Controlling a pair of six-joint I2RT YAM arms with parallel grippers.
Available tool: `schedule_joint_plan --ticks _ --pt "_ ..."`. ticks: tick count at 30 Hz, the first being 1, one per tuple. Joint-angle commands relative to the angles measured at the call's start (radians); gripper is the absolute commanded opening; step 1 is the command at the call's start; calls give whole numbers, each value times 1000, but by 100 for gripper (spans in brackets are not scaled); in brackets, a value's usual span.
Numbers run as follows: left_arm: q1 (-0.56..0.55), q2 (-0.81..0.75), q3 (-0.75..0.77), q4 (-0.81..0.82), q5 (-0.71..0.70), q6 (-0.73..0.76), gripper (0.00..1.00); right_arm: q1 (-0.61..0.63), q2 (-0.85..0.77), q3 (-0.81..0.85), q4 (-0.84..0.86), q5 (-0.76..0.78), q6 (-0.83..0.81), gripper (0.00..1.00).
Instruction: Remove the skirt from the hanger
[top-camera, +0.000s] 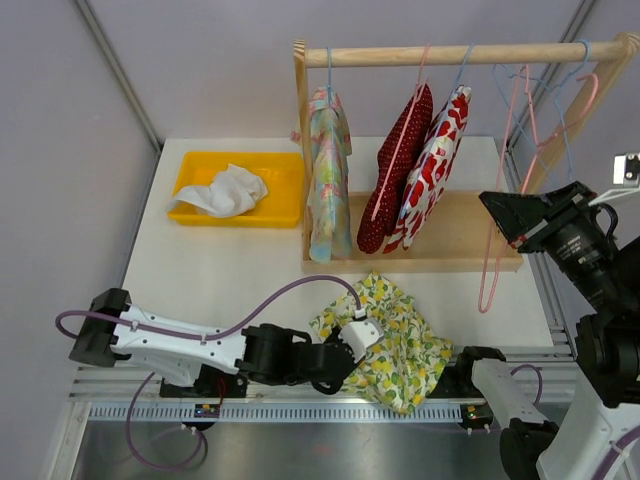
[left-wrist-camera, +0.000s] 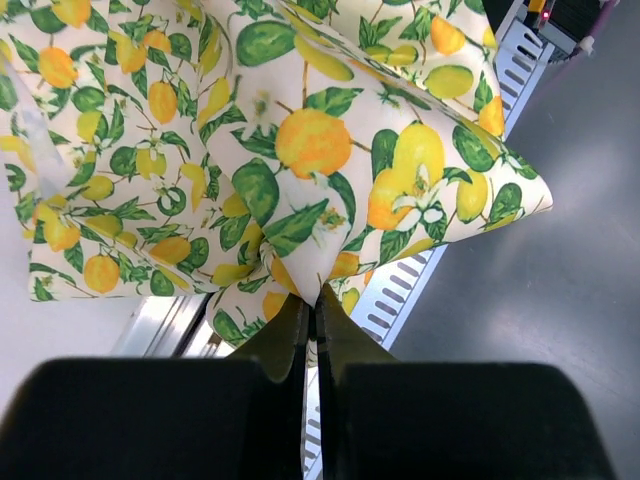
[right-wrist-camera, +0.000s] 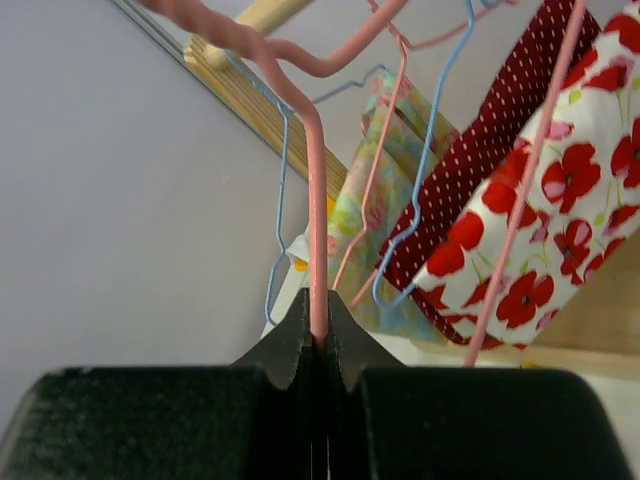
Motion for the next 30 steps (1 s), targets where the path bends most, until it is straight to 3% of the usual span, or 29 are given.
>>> schedule_joint_plan --ticks 1,5,11,15,19,24,30 --pt "15 -31 54 -21 -35 52 0 1 -27 15 -174 6 5 0" --pt "66 -77 18 -67 -62 38 0 1 -29 0 -234 13 -18 0" --pt "193 -260 8 -224 -145 18 0 1 -12 -134 -88 37 -19 0" --pt "319 -340 80 -398 -249 58 0 1 72 -109 31 71 -15 0" --pt "503 -383 268 -464 -250 199 0 1 177 -33 108 109 -9 0" --pt "859 -348 535 -416 -61 436 0 1 325 56 151 138 -30 0" --pt "1231 -18 1034 -435 189 515 0 1 418 73 196 143 -23 0"
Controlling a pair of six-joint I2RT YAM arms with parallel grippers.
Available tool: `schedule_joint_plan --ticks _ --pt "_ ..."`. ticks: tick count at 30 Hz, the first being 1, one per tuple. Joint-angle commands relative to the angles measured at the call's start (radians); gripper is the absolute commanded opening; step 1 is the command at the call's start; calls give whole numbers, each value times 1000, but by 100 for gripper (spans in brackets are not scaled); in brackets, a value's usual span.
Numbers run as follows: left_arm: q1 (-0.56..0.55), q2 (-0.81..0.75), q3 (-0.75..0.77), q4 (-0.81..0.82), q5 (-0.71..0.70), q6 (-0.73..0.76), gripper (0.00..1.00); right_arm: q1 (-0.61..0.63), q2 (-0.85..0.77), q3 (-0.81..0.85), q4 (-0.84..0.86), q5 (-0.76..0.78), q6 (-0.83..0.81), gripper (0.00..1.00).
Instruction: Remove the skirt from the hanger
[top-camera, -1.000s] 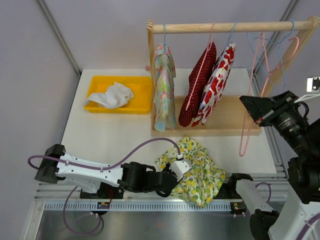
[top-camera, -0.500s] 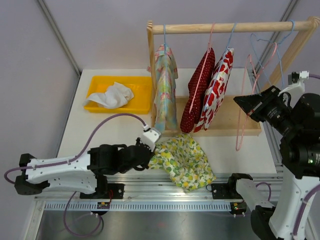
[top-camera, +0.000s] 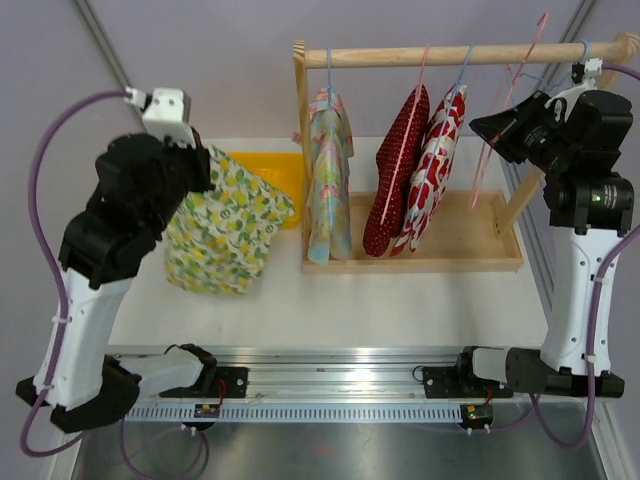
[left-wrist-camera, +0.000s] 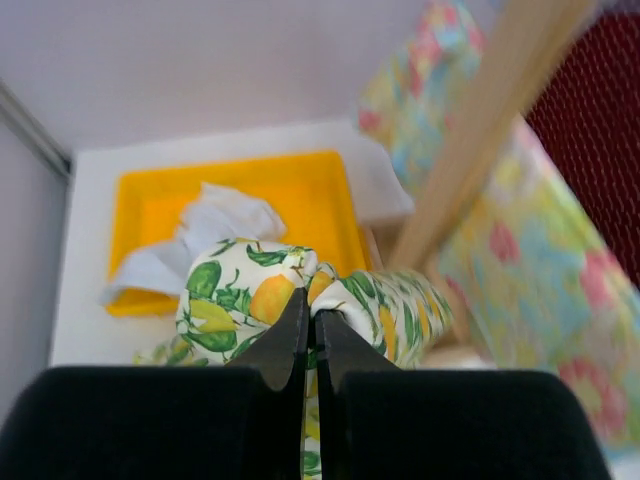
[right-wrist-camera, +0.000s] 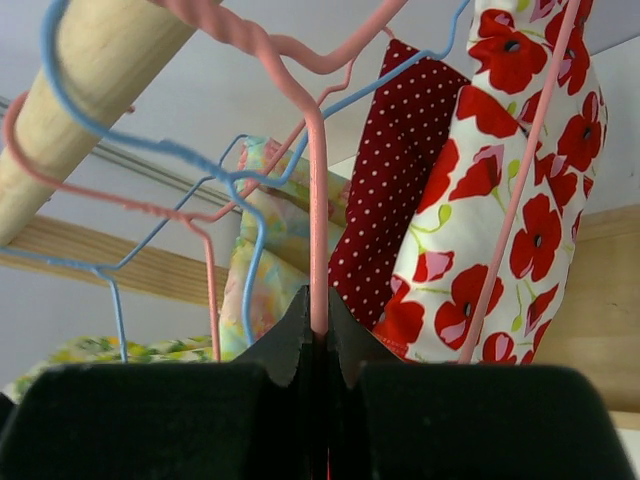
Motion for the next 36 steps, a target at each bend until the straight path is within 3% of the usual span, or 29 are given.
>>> schedule_joint_plan --ticks 1,4,8,12,18,20,21,22,23,24,26,29,30,33,36 --pt "178 185 273 31 210 91 0 2 17 15 85 23 -15 0" --pt "290 365 543 14 271 71 0 1 9 -34 94 20 -19 0" --pt "422 480 619 110 395 4 0 1 -24 -110 93 22 -33 0" --pt "522 577 512 223 485 -69 0 -1 -60 -166 76 17 -50 0" --pt "563 595 104 395 534 -159 0 -1 -87 -200 45 36 -71 0" --pt "563 591 -12 412 520 -188 20 -1 -89 -192 30 57 -77 0" --pt "563 591 -39 417 513 -190 67 -1 -89 -189 24 60 -79 0" --pt "563 594 -56 408 499 -195 88 -1 -89 -178 14 69 -85 0" --pt "563 589 -74 400 467 -196 99 -1 -89 -174 1 74 -88 0" --pt "563 580 -82 385 450 -193 99 0 -89 -169 -7 77 -97 1" --pt "563 531 -87 377 419 -187 99 -1 -97 -158 -32 117 -102 8" --pt "563 436 -58 315 396 -185 99 -1 -115 -152 -58 190 -114 68" --pt "563 410 -39 301 394 -181 99 -1 -120 -143 -64 230 -125 96" --pt "562 284 -44 244 375 -158 99 -1 -144 -108 -92 318 -146 100" --pt "562 137 -120 187 379 -136 99 0 -164 -56 -101 303 -159 100"
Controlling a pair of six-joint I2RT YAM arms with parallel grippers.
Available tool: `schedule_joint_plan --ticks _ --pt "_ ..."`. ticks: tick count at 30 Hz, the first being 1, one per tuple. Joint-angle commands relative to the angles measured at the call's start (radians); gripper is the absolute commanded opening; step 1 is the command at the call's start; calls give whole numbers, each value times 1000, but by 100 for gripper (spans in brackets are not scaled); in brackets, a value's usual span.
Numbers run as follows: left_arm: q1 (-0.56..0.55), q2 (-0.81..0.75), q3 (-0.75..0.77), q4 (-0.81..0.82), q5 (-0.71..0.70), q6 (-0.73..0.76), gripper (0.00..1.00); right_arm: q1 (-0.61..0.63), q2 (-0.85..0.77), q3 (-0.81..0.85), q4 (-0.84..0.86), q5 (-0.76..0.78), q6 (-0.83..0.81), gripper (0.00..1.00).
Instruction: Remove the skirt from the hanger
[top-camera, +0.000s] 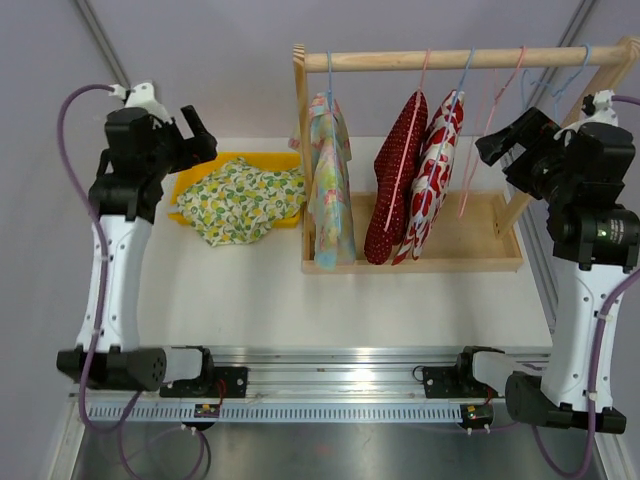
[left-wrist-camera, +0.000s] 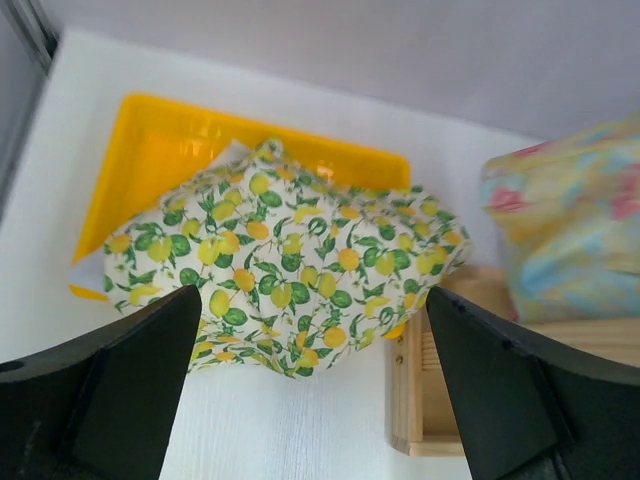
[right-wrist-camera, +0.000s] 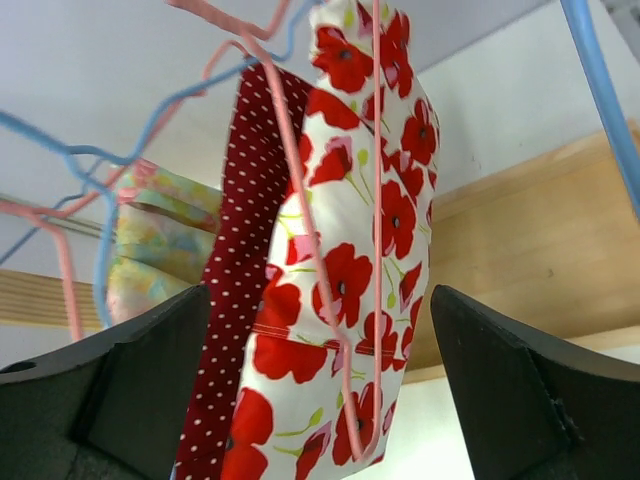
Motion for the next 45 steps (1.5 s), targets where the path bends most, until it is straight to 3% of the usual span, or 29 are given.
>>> schedule_joint_plan --ticks 1,7,12,23,28,31,32,34,35,38,43,45 --pt "-1 -204 -51 -58 -1 30 99 -1 -48 104 3 43 -42 99" --pt "-13 -540 -382 -78 105 7 99 -1 -78 95 185 -239 -4 99" --pt "-13 -697 -562 -114 63 10 99 1 -26 57 285 -463 130 100" --pt "-18 -792 -709 -120 44 -8 99 10 -26 -149 464 -470 206 98" --pt "-18 -797 -743 -89 49 -16 99 54 -5 -194 507 -450 213 78" --pt "-20 -787 -749 -86 47 -17 99 81 10 -198 512 -425 205 73" --pt "-18 -786 -749 -86 46 -17 99 111 12 -195 512 -414 203 59" --pt "-20 -787 -752 -83 46 -17 99 127 17 -192 510 -404 202 42" --pt "-18 -786 -752 -83 44 -17 99 131 15 -188 509 -395 202 23" --pt "-18 -792 -745 -83 47 -13 99 131 11 -156 468 -361 184 2" --pt "-30 -786 -619 -100 121 24 99 131 -5 -38 322 -312 124 0" --pt "-45 -732 -462 -129 142 33 99 133 -8 8 264 -301 113 0"
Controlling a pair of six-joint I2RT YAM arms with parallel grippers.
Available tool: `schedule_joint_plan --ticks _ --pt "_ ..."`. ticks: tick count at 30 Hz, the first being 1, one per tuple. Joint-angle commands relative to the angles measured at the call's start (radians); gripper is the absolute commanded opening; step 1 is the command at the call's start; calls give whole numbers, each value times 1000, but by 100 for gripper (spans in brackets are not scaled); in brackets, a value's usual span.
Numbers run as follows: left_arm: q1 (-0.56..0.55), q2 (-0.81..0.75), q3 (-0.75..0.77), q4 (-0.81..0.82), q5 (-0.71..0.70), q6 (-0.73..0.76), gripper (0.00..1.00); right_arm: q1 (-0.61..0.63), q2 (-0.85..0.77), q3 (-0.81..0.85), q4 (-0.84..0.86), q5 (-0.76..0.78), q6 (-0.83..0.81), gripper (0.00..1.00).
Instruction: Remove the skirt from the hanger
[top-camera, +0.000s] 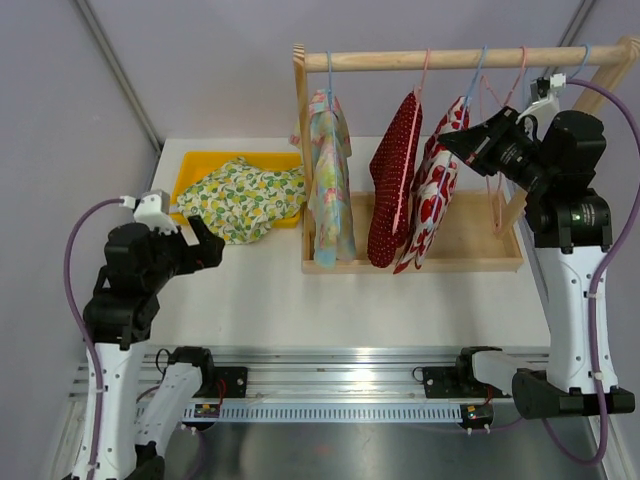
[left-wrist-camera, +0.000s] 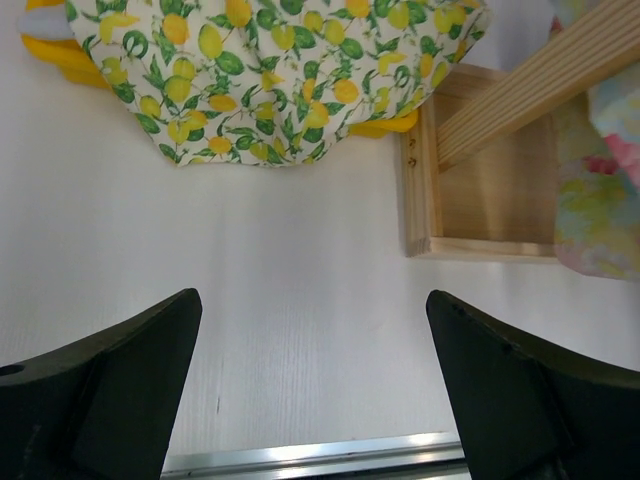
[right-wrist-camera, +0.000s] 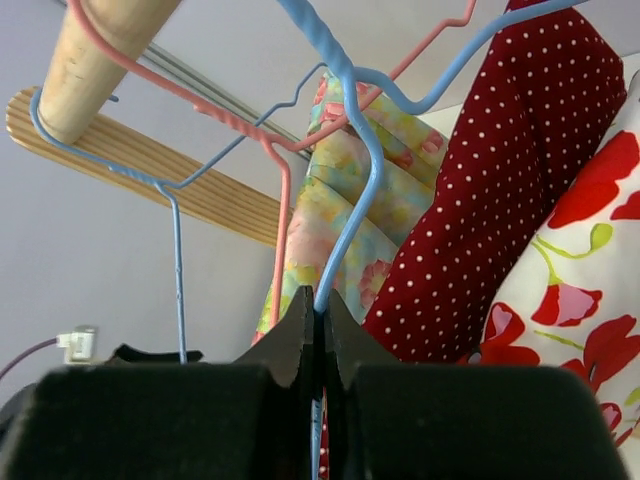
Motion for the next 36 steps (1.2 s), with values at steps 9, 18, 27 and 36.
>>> schedule_joint_plan --ticks 9,18,27,36 --pt "-202 403 926 -50 308 -23 99 3 -81 198 -139 -40 0 0" --pt "-764 647 1167 -86 -58 39 99 2 -110 238 -204 -91 19 0" --pt "-1316 658 809 146 -523 52 99 3 -143 328 -334 -34 -17 0" --pt "-1488 673 644 361 -640 39 99 3 -211 304 -353 -49 31 0"
